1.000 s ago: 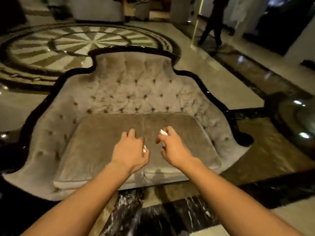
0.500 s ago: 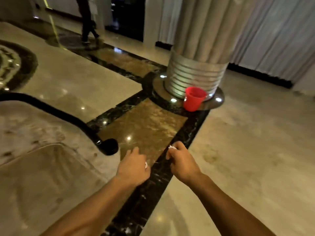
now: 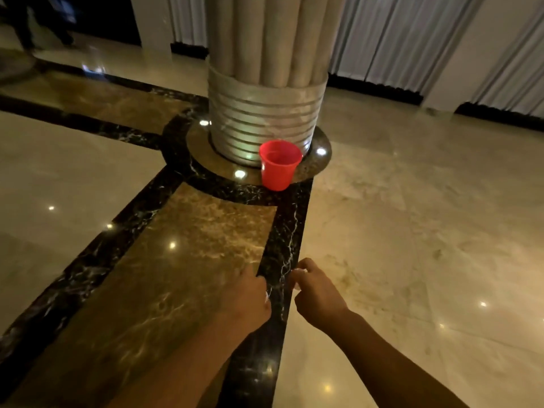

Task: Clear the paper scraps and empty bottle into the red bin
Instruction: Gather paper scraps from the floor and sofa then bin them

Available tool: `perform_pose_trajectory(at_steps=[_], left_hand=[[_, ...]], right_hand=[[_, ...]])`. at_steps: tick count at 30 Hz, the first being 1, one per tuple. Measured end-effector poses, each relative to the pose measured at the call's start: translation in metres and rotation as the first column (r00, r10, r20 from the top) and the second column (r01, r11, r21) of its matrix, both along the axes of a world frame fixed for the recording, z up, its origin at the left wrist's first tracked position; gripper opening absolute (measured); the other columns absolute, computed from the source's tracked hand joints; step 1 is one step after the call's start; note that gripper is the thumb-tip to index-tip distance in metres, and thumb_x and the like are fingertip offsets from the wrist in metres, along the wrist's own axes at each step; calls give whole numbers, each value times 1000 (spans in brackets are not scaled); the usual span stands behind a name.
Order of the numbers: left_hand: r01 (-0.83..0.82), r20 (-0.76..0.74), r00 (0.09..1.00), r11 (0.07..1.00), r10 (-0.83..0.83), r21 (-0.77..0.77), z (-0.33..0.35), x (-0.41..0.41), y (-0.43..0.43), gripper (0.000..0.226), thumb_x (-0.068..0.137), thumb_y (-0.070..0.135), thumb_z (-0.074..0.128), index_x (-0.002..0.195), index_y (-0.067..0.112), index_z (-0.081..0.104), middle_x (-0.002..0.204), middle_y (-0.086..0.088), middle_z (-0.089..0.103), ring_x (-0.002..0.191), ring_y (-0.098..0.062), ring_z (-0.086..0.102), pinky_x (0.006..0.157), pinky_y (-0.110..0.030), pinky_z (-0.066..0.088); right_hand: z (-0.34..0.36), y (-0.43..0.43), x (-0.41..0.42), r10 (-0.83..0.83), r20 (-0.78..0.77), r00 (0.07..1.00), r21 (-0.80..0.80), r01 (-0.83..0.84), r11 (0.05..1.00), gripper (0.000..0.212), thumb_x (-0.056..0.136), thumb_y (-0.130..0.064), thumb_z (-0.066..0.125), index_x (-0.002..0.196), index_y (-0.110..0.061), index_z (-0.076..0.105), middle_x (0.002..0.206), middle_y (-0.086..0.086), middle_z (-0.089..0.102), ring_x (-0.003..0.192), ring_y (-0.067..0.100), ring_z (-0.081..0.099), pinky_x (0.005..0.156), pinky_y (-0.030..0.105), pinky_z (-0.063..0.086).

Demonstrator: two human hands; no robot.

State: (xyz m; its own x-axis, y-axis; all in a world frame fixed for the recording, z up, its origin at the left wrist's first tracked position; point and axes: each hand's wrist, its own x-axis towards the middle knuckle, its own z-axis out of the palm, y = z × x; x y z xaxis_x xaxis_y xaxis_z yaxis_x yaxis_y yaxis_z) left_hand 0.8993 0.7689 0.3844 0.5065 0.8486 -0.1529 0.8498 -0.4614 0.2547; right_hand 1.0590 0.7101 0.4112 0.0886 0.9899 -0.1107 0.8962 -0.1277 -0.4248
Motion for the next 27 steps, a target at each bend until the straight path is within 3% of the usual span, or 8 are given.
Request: perform_pose_trajectory(at_steps=[6, 10, 21, 27], left_hand=[[96, 10, 995, 993, -97, 72, 25, 83, 186, 29, 84, 37, 58, 107, 21, 59, 121, -4, 45, 105, -20, 44, 82, -32, 46], [71, -58, 996, 992, -66, 100, 22, 152, 304, 31, 86, 37, 56, 110, 17, 60, 127, -7, 43, 114, -24, 42, 92, -35, 43], [-27, -80, 996, 999, 29, 35, 21, 292, 600, 29, 86, 36, 50, 103, 14, 60, 118, -9, 49, 111, -29, 45, 85, -38, 46], [-26, -88, 996, 998, 21, -52, -28, 367, 761, 31, 84, 36, 51, 106, 15, 59, 118, -10, 49, 114, -30, 45, 91, -40, 47]], right_hand=[[-6, 160, 83, -95, 8, 995, 37, 94, 995, 28, 80, 0, 59, 97, -20, 66, 114, 2, 49, 98, 23, 55, 77, 39, 55], [-25, 273, 150, -96, 27, 995, 70, 94, 993, 17, 85, -6, 62, 95, -19, 66, 112, 3, 49, 95, 23, 55, 75, 41, 55], [-11, 598, 312, 16, 33, 999, -41, -14, 999, 11, 84, -12, 62, 95, -13, 66, 116, 8, 47, 100, 29, 54, 81, 46, 53], [-48, 767, 377, -27, 62, 998, -59, 31, 998, 24, 79, 1, 64, 94, -17, 65, 115, 5, 48, 100, 26, 54, 76, 39, 51]])
